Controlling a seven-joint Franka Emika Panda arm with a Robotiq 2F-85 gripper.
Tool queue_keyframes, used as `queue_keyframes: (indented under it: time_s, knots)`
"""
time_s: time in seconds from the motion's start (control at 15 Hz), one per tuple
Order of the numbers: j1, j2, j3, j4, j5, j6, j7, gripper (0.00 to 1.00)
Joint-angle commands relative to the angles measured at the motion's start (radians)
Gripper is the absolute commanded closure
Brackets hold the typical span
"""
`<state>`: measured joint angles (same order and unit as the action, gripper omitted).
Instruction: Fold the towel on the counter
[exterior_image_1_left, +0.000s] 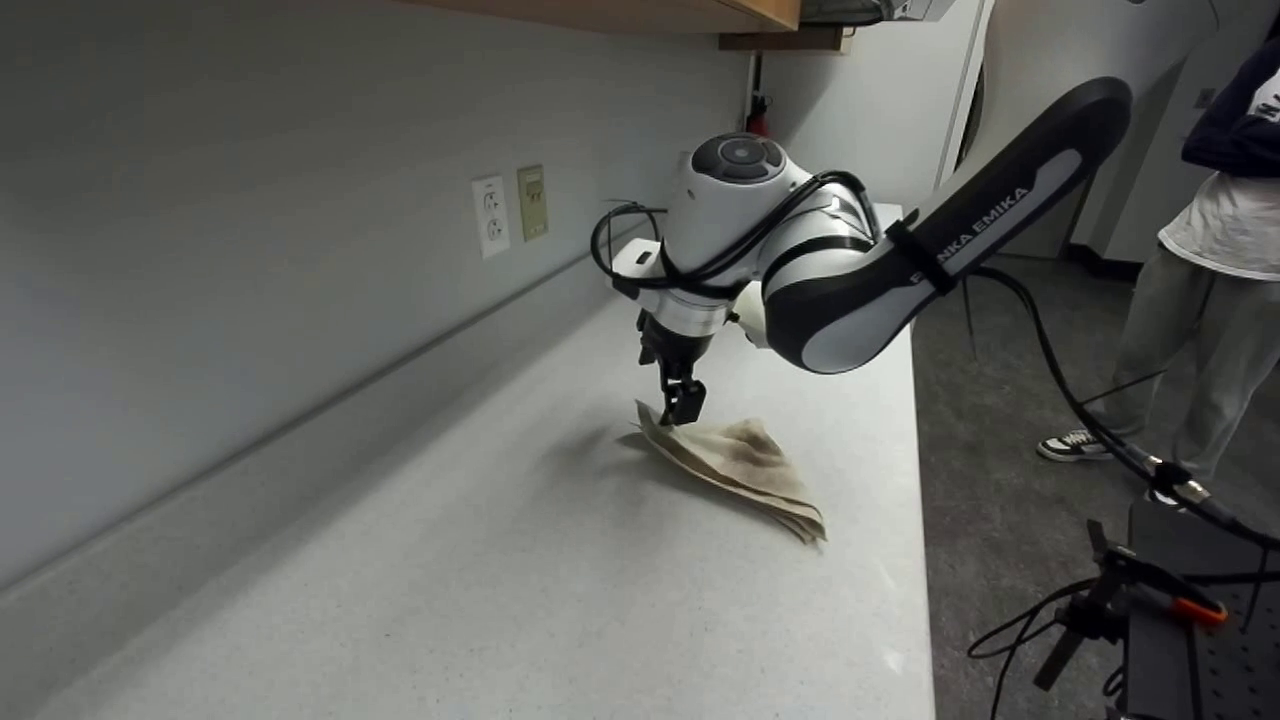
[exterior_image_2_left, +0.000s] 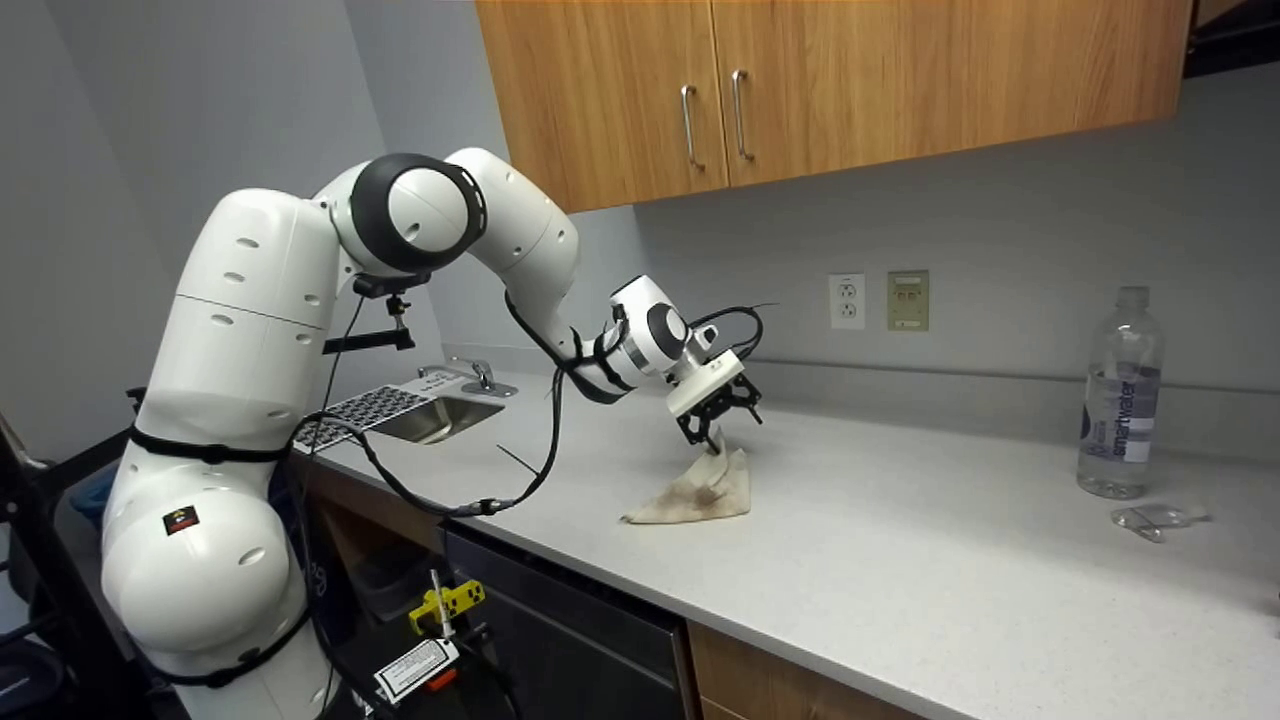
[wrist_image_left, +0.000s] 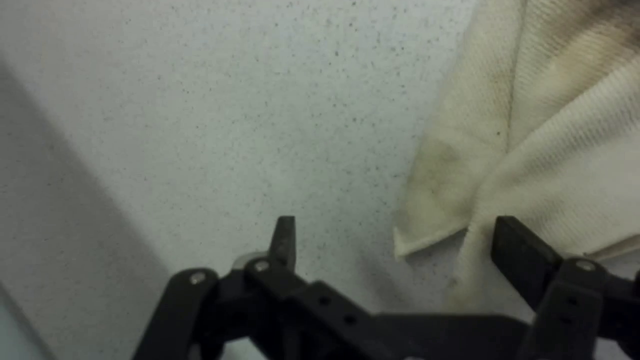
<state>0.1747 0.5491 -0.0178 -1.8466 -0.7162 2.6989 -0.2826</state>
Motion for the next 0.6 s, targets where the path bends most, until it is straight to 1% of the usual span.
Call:
queue_keyframes:
  time_s: [0.0,0.2,0.27,0.53]
  knots:
    - [-0.023,-0.053,0.038,-0.050,0.020,-0.014,-0.033,0.00]
    - [-0.045,-0.091,0.057,-0.088,0.043,-0.047,-0.068,0.00]
    - [-0.061,-0.108,0.072,-0.106,0.070,-0.069,-0.099,0.00]
    - [-0.097,-0.181,0.090,-0.176,0.152,-0.202,-0.196,0.00]
